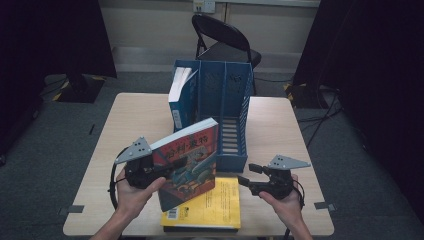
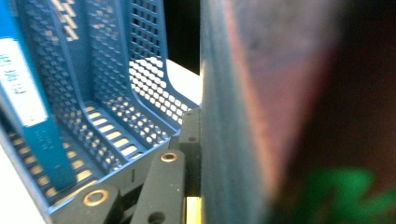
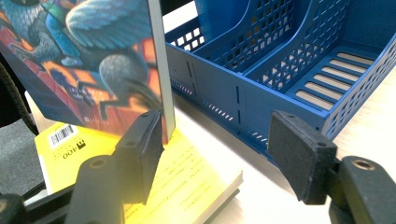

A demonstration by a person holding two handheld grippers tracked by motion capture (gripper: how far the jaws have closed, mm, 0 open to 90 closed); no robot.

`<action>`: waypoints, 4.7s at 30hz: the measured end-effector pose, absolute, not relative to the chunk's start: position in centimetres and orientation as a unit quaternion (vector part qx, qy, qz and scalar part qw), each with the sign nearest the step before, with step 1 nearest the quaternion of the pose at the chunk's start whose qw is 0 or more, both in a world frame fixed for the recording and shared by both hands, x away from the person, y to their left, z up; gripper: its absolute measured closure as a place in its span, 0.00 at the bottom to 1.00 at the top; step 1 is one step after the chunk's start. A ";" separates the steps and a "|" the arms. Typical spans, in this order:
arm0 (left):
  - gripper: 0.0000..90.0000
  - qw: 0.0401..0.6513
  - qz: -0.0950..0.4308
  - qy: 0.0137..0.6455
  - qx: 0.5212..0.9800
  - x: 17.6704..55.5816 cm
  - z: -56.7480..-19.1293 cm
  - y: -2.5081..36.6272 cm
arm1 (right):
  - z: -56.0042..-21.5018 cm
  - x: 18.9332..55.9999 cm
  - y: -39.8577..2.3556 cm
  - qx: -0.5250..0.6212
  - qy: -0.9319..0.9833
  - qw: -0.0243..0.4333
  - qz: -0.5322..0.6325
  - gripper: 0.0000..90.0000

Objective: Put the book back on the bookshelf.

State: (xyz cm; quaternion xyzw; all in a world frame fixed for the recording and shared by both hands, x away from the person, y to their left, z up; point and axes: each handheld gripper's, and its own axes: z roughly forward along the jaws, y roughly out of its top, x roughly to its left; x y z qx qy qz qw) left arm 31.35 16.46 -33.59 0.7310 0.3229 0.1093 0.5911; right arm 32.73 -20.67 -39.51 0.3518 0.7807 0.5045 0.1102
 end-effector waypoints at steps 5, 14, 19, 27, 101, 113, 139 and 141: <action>0.83 0.589 0.123 0.347 0.719 31.7 -33.3 17.2 | -39.9 32.8 -20.4 0.347 0.789 0.109 0.496 0.40; 0.83 0.589 0.122 0.353 0.716 32.0 -32.7 17.0 | -40.6 33.2 -20.1 0.348 0.795 0.104 0.486 0.40; 0.83 0.591 0.126 0.358 0.712 32.3 -31.9 16.9 | -40.9 33.1 -19.6 0.340 0.802 0.101 0.481 0.41; 0.83 0.590 0.143 0.371 0.702 33.5 -30.6 16.9 | -41.4 33.2 -19.2 0.338 0.807 0.096 0.474 0.41; 0.83 0.527 0.251 0.485 0.651 48.3 -30.2 6.8 | -43.1 33.2 -19.2 0.336 0.820 0.092 0.454 0.40; 0.83 0.528 0.273 0.469 0.653 48.6 -31.8 5.2 | -43.4 33.1 -19.1 0.332 0.826 0.094 0.445 0.40; 0.83 0.517 0.245 0.477 0.667 49.0 -35.8 5.2 | -43.8 33.4 -18.9 0.334 0.832 0.095 0.432 0.40; 0.83 0.517 0.243 0.474 0.670 48.9 -36.1 5.3 | -43.9 33.4 -18.8 0.334 0.833 0.094 0.431 0.40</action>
